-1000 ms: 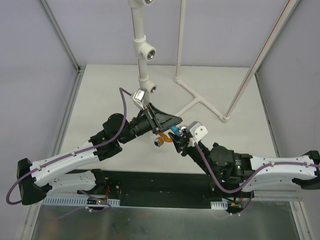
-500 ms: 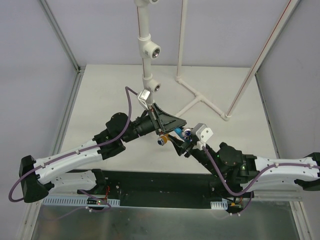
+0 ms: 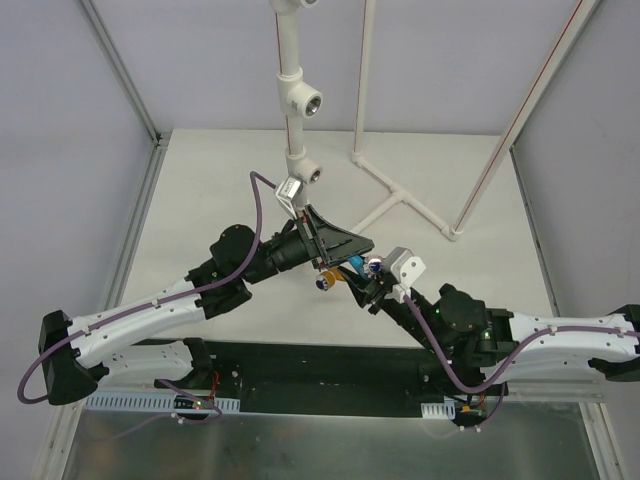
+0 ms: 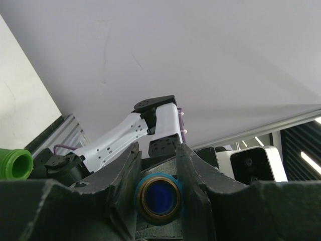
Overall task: Install the water faucets
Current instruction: Adjust the water faucet.
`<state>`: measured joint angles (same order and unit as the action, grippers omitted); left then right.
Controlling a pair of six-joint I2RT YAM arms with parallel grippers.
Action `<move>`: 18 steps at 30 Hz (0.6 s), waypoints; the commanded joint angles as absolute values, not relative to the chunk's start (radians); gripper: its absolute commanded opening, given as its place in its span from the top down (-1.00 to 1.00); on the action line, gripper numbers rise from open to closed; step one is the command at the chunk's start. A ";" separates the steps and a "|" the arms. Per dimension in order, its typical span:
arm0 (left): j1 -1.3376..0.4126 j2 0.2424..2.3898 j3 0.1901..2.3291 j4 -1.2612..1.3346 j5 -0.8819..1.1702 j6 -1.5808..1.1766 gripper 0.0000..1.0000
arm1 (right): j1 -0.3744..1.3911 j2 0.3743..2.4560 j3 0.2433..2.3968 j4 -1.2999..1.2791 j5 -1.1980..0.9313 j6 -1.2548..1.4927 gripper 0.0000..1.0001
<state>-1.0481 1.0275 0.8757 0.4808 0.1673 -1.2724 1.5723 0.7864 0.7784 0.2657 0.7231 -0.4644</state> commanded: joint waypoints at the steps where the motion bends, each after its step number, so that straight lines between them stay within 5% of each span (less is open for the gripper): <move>1: -1.060 1.031 0.916 0.549 0.224 -1.275 0.38 | 1.568 0.755 0.825 0.358 0.781 -0.440 1.00; 3: -1.061 1.028 0.913 0.549 0.213 -1.270 -0.02 | 1.568 0.744 0.834 0.312 0.781 -0.411 1.00; 6: -1.060 1.017 0.902 0.538 0.198 -1.261 -0.25 | 1.569 0.736 0.854 0.198 0.796 -0.348 1.00; 18: -1.060 0.985 0.966 0.316 0.103 -1.111 -0.33 | 1.569 0.721 0.904 -0.072 0.788 -0.189 1.00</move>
